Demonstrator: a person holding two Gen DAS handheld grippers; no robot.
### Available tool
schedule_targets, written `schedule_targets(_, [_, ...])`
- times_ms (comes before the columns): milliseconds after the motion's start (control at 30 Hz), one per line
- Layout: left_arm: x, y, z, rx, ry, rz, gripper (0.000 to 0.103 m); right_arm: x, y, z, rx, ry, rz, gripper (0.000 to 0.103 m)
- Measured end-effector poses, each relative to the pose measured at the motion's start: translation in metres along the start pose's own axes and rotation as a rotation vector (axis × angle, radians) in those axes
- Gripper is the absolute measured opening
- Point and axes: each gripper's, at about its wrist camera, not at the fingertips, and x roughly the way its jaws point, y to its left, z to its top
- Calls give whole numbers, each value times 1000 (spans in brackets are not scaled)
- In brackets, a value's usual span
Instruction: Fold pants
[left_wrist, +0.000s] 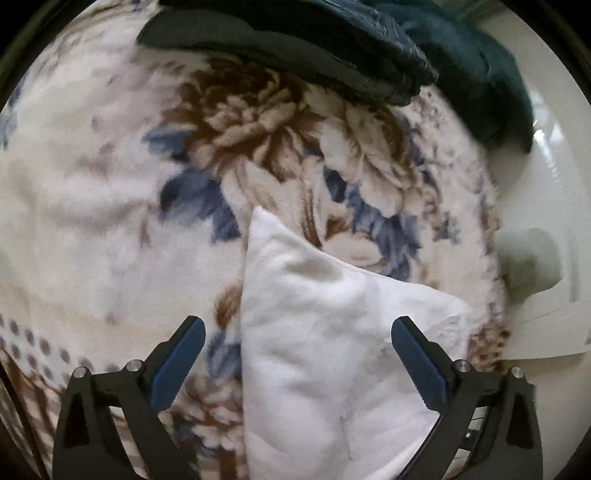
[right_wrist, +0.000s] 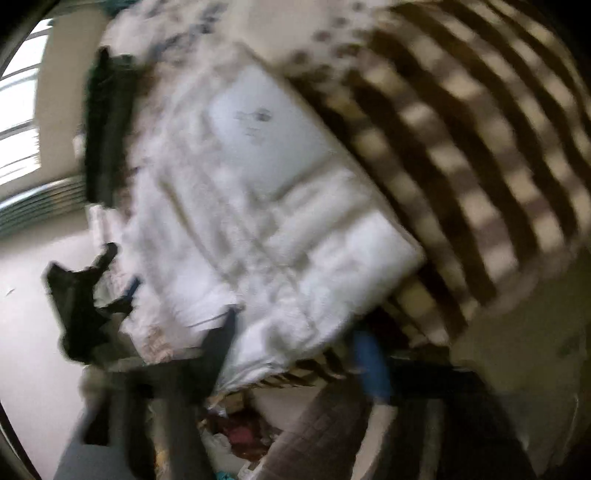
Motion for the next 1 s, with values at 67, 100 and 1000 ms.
schedule_targets(67, [5, 12, -11, -51, 26, -68, 103, 11, -6, 2, -14, -2, 80, 81])
schedule_targets(100, [9, 15, -15, -69, 38, -77, 103, 20, -8, 5, -20, -5, 89, 84])
schedule_targets(1000, [32, -6, -38, -13, 28, -73, 38, 52, 38, -8, -130, -198, 35, 46])
